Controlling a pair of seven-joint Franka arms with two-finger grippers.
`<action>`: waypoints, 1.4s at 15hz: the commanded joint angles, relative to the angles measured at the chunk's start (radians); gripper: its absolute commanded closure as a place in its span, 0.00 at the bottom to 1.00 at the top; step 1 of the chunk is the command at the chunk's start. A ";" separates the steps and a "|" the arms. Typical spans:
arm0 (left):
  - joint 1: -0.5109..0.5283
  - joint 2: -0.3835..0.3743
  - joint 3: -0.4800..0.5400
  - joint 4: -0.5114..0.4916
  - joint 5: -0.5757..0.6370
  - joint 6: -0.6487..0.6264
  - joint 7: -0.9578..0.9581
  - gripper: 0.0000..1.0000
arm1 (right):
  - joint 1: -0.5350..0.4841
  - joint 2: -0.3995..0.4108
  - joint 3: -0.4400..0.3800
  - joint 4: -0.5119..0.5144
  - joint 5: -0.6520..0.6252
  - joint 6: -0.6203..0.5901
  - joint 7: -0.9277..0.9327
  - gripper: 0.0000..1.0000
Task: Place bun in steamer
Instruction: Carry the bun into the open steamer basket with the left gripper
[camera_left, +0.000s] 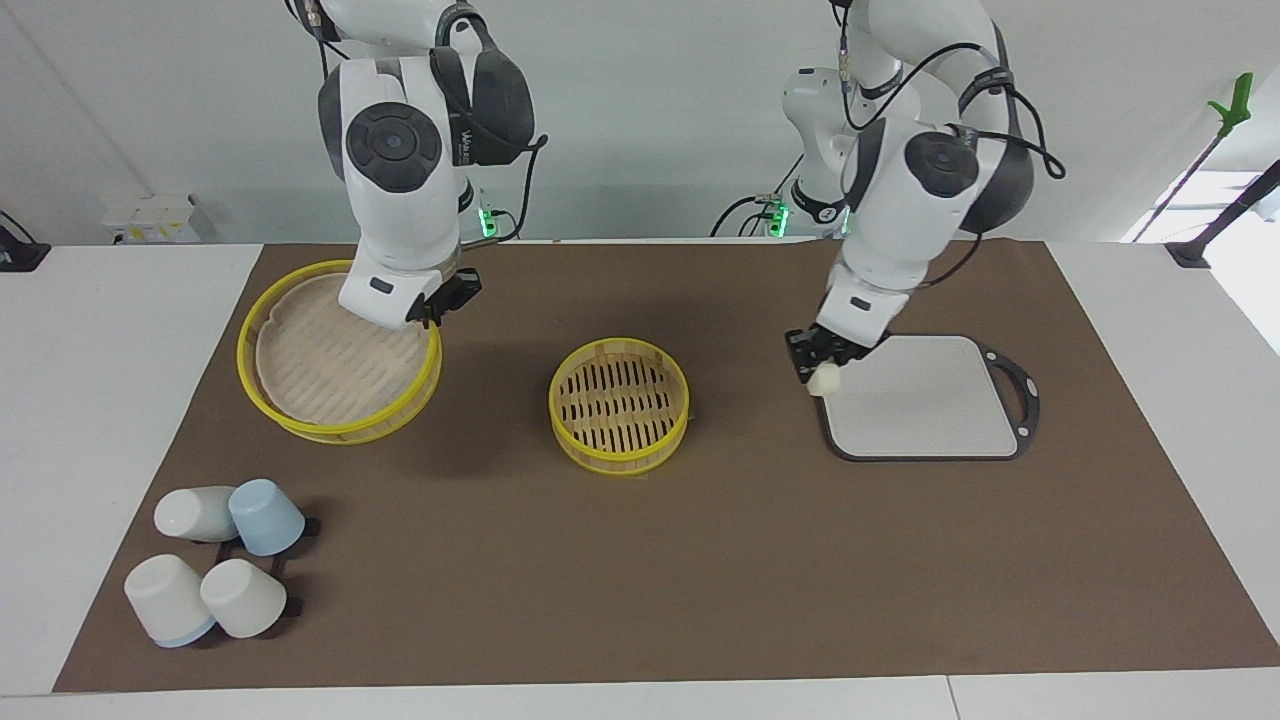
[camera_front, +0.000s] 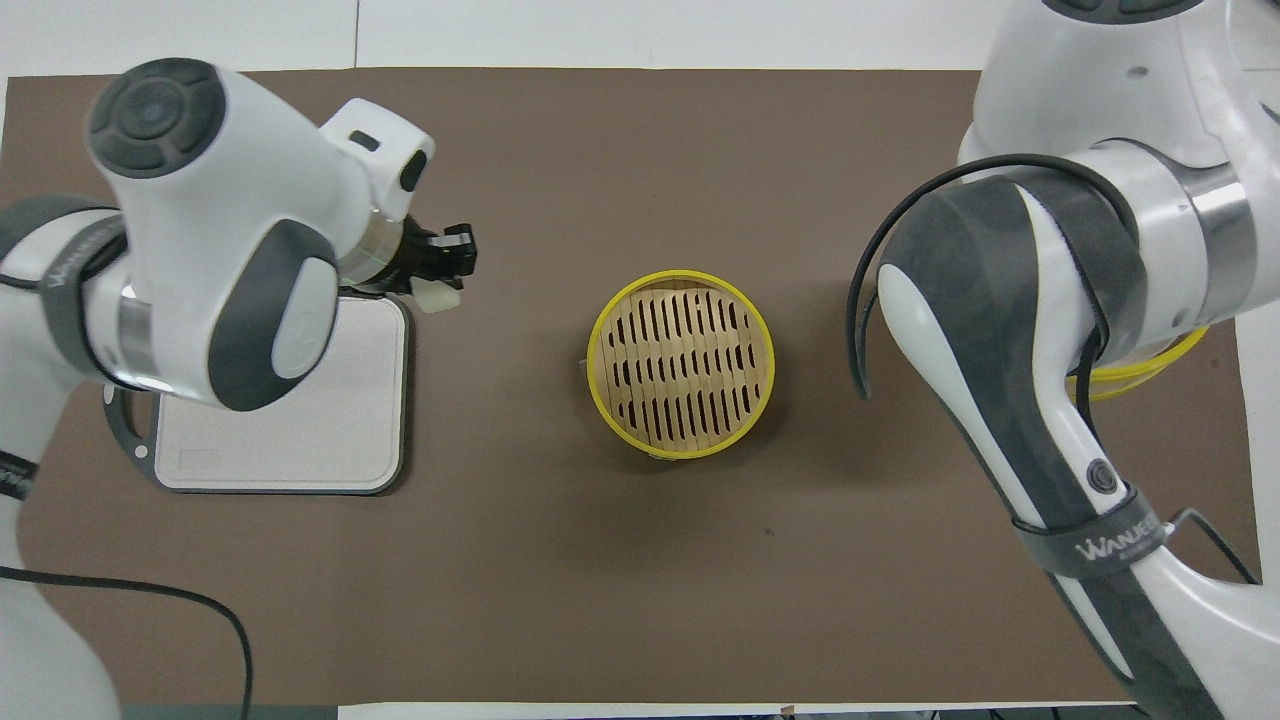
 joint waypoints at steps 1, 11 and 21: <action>-0.196 0.072 0.025 -0.001 -0.019 0.153 -0.185 0.63 | -0.006 -0.038 0.008 -0.058 -0.033 0.015 -0.046 1.00; -0.364 0.213 0.028 -0.137 0.056 0.457 -0.345 0.45 | -0.039 -0.040 0.012 -0.069 -0.030 0.023 -0.089 1.00; -0.137 -0.088 0.031 -0.129 0.053 0.032 -0.149 0.00 | -0.014 -0.038 0.021 -0.067 0.170 0.141 0.112 1.00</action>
